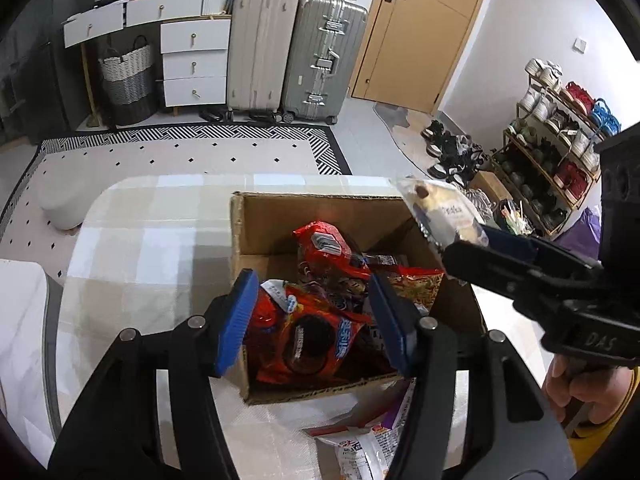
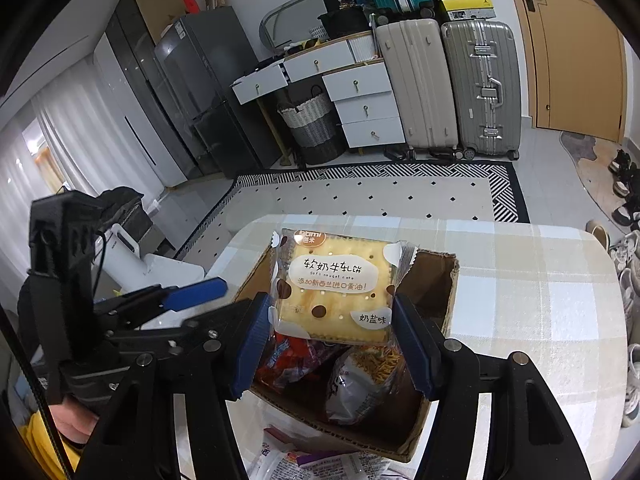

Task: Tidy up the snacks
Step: 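Lower both packs into the box and open both grippers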

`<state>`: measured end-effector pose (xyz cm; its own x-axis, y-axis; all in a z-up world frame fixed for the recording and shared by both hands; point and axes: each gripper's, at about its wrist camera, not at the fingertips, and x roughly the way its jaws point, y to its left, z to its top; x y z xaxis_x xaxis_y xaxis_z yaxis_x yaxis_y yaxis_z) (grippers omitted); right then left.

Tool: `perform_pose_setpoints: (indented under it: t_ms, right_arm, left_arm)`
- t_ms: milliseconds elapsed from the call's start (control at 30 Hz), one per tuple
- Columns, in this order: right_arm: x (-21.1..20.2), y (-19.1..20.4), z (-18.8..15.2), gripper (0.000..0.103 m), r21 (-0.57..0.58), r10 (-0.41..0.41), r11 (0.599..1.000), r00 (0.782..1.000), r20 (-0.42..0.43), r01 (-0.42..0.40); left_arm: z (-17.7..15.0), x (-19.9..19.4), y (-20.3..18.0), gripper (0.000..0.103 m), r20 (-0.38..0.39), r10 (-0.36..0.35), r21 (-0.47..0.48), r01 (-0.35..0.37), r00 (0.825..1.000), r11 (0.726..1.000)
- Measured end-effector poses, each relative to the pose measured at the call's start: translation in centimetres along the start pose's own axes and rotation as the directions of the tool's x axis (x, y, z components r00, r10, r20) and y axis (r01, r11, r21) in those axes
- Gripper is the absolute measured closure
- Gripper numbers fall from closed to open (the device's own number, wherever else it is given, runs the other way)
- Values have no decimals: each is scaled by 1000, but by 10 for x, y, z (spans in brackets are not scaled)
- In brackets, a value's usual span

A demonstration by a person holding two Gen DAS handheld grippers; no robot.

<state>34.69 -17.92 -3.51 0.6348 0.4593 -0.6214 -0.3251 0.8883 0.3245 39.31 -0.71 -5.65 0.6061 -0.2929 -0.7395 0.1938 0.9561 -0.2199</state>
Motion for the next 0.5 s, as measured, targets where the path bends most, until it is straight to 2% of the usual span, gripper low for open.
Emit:
perform_pose_setpoints:
  t_ms: [300,500]
  right_arm:
    - [3,10,-3,41,-17,1,1000,1000,-12,-1]
    - [3,14,-7,41,-19,-7,1000,1000,-9,7]
  left_arm:
    - [-9,-37,10,44,36,40,-44,-39,999,998]
    - [-19,-54,11,44,46,40,-72,-37,998,997]
